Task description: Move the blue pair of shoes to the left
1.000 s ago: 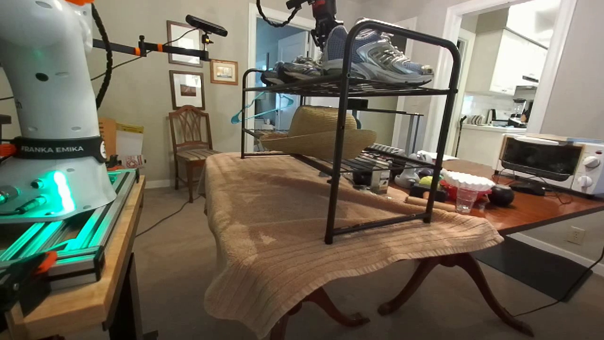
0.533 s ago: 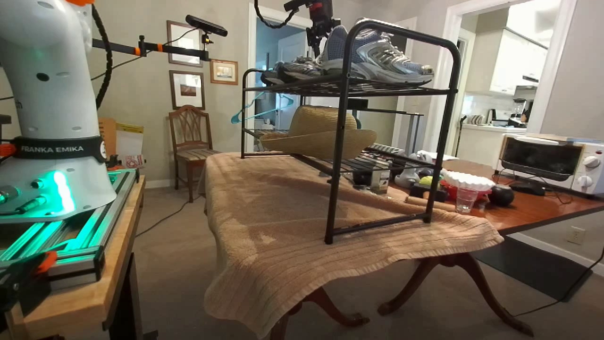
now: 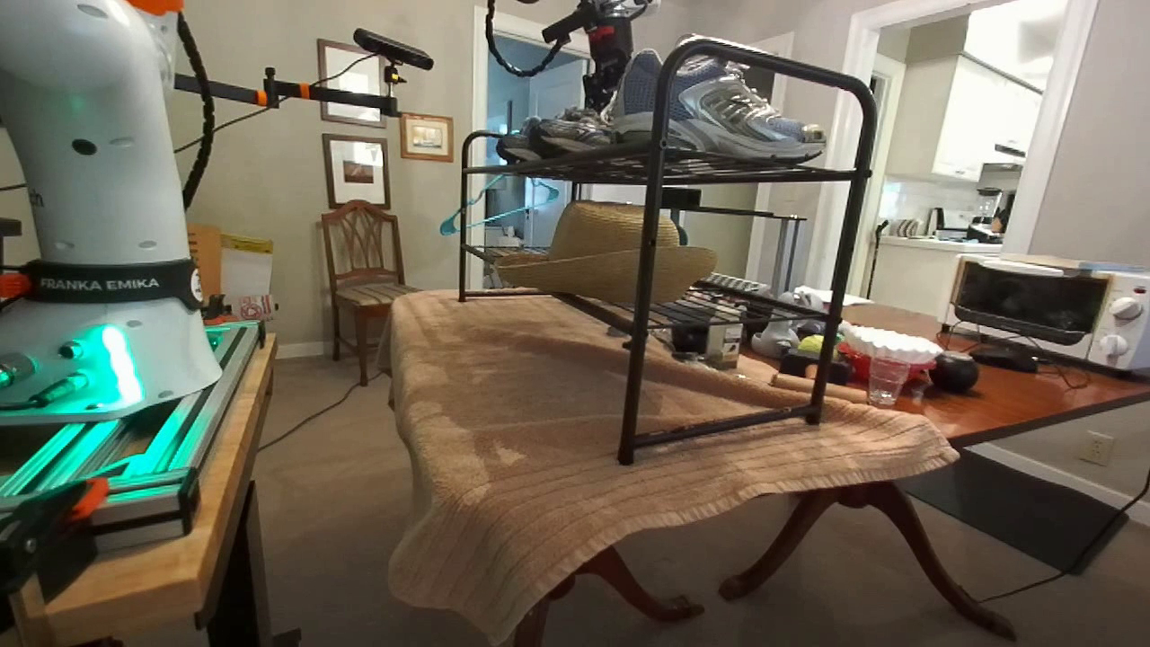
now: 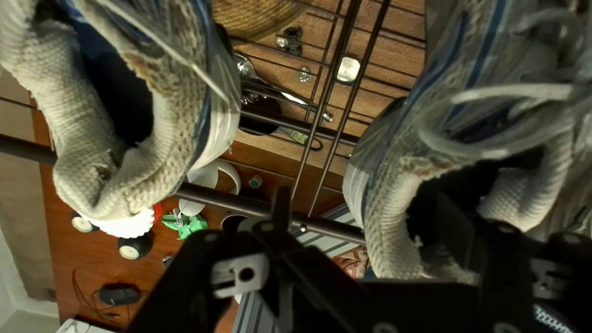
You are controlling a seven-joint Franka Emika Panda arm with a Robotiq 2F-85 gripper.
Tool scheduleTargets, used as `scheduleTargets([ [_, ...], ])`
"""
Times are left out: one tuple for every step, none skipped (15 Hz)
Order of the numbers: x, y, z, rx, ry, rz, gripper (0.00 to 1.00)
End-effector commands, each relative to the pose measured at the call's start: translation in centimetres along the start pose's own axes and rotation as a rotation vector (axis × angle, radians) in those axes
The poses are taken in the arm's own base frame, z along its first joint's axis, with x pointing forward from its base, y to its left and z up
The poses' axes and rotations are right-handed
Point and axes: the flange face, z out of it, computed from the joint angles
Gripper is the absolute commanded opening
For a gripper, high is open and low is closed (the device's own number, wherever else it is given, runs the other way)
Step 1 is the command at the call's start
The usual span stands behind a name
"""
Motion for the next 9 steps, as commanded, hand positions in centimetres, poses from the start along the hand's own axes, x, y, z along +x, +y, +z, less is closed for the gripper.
scheduleTargets([
  [0.01, -0.40, 0.62, -0.032, -0.013, -0.002, 0.49],
  [-0.03, -0.50, 0.79, -0.033, -0.017, -0.006, 0.40],
  [-0.06, -0.64, 0.91, -0.028, -0.022, -0.008, 0.33],
  [-0.10, -0.82, 1.03, -0.018, -0.028, -0.012, 0.25],
  [-0.14, -0.94, 1.10, -0.018, -0.034, -0.017, 0.18],
  [-0.15, -1.01, 1.12, -0.010, -0.031, -0.029, 0.11],
  [-0.24, -0.88, 1.14, -0.018, -0.036, -0.064, 0.03],
  [-0.28, -0.47, 1.08, -0.032, -0.037, -0.081, 0.00],
  [-0.35, -0.05, 1.03, -0.036, -0.039, -0.097, 0.01],
])
